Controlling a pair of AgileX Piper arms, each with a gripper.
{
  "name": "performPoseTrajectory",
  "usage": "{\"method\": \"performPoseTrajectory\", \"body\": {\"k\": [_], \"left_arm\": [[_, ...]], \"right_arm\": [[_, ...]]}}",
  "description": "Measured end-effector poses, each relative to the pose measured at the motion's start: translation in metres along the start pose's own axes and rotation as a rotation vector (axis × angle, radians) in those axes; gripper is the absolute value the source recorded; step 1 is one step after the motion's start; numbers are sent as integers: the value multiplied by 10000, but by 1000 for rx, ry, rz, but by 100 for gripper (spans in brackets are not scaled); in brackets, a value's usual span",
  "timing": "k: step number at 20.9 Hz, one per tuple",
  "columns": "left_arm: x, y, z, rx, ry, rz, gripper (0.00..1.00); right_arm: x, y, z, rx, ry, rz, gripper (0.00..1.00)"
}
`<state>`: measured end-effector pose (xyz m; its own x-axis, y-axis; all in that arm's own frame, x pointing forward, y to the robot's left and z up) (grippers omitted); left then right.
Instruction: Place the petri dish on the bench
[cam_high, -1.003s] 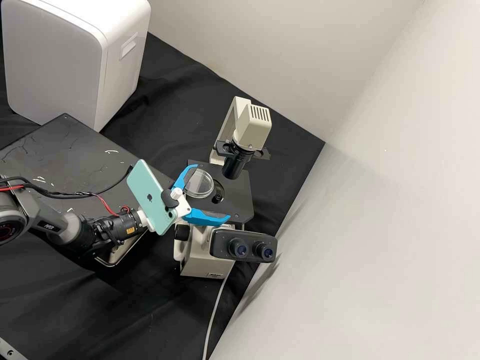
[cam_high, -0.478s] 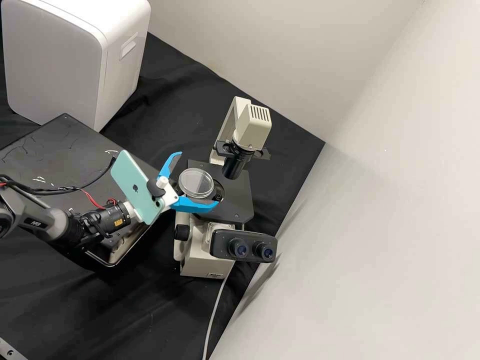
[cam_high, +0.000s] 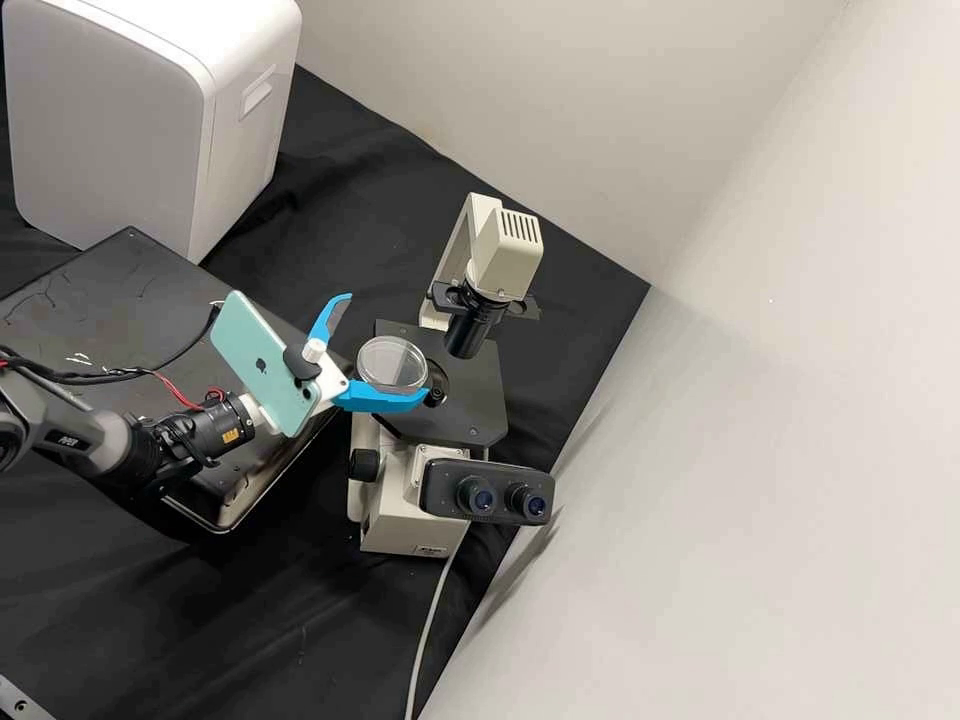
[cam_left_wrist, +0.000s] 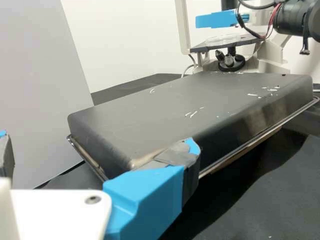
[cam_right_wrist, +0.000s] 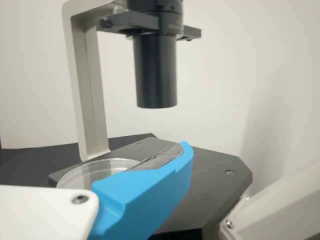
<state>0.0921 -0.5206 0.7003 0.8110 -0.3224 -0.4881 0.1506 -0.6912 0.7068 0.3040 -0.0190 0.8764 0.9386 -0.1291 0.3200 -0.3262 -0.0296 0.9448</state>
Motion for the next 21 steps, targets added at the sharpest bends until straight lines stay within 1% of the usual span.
{"method": "performPoseTrajectory", "body": {"k": [1, 2, 4, 5, 8, 9, 10, 11, 12, 13, 18, 21], "left_arm": [[0, 0, 0, 0, 0, 0, 100], [0, 0, 0, 0, 0, 0, 100], [0, 0, 0, 0, 0, 0, 100], [0, 0, 0, 0, 0, 0, 100], [0, 0, 0, -1, 0, 0, 100], [0, 0, 0, -1, 0, 0, 100], [2, -2, -1, -1, 2, -1, 100], [6, -4, -8, 0, 6, -2, 100], [9, -6, -10, -9, 8, -3, 100], [10, -8, -10, -13, 8, -4, 100], [10, -7, -6, -12, 3, -2, 100], [10, -7, -6, -12, 3, -2, 100]], "right_arm": [[3, -16, 18, -10, -6, -5, 100], [6, -32, 36, -9, -15, -7, 100], [25, -67, 82, -3, -47, -6, 100], [44, -90, 102, -9, -60, -8, 100], [69, -158, 139, -32, -83, -32, 100], [70, -166, 148, -44, -85, -35, 100], [73, -166, 148, -47, -85, -35, 100], [73, -166, 148, -47, -85, -35, 100], [73, -165, 147, -47, -84, -33, 100], [73, -165, 147, -47, -84, -33, 100], [75, -164, 145, -47, -83, -33, 100], [104, -150, 132, -42, -84, -26, 100]]}}
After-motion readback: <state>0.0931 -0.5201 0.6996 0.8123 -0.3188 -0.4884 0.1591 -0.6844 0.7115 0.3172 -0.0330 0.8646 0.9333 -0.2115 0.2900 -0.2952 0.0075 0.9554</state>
